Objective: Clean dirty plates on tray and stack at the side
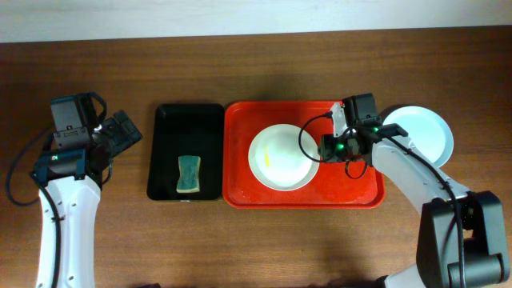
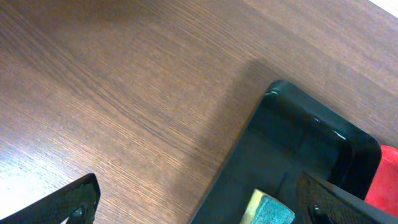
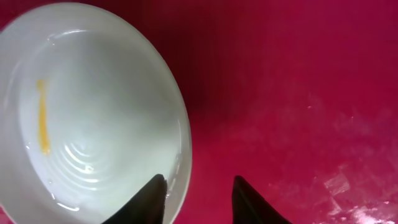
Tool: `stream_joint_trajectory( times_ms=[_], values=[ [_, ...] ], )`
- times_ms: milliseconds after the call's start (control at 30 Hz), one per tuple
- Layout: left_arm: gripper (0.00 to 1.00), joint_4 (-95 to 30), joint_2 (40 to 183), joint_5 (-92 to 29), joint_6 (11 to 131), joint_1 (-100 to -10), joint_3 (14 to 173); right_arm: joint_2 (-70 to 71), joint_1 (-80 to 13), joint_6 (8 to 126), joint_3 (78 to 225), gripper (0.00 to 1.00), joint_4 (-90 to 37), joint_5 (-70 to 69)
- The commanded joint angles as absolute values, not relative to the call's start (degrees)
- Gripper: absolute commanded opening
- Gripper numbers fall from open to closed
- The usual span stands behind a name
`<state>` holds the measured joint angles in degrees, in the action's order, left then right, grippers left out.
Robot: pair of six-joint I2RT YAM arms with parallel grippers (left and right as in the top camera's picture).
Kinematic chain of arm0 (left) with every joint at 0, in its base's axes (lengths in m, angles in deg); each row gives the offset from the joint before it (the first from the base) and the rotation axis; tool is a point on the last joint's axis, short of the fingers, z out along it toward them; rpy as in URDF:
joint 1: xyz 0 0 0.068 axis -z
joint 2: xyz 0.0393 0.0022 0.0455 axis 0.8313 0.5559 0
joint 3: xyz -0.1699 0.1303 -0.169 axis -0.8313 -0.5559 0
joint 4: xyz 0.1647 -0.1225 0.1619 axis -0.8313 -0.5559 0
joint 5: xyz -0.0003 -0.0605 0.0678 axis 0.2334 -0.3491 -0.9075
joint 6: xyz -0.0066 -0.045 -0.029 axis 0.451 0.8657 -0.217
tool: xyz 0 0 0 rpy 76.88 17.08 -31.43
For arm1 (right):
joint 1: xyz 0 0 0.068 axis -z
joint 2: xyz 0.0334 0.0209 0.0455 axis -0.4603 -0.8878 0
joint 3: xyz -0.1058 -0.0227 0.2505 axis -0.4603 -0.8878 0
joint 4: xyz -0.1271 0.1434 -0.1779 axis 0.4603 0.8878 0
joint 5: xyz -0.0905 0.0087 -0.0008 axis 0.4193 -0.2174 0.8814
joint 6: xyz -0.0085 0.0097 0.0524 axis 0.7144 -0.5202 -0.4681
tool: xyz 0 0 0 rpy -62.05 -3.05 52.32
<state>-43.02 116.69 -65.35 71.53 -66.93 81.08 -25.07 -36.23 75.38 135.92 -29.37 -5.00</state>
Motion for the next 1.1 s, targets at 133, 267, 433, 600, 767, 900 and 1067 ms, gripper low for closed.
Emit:
stream_joint_trajectory(
  times_ms=[133,267,433,600,767,900,1067],
  values=[
    [0.99,-42.93,116.71,-65.37,72.09,-67.32,81.25,-25.36,-37.65,75.80,133.08,0.32,-33.55,-5.86],
    [0.99,-42.93,116.71,-65.37,72.09,-67.32,81.25,-25.36,-38.02,75.82,132.12,0.32,-34.73,-5.66],
    [0.99,-42.93,116.71,-65.37,72.09,-67.32,81.25,-25.38,-38.00,75.80,131.39,0.32,-35.52,-5.66],
    [0.99,-42.82,116.71,-65.37,72.09,-67.32,81.25,-25.38,-38.00,75.80,131.39,0.32,-35.56,-5.66],
    [0.99,-42.78,116.71,-65.37,72.09,-67.32,81.25,-25.38,-38.00,75.80,131.39,0.32,-35.73,-5.66],
    [0.99,-42.89,116.71,-65.15,72.09,-67.26,81.25,-25.38,-38.00,75.80,131.39,0.33,-35.80,-5.66],
    [0.99,-43.72,116.71,-60.80,72.09,-67.26,81.25,-25.38,-38.00,75.80,131.39,0.33,-35.76,-5.66]
  ],
)
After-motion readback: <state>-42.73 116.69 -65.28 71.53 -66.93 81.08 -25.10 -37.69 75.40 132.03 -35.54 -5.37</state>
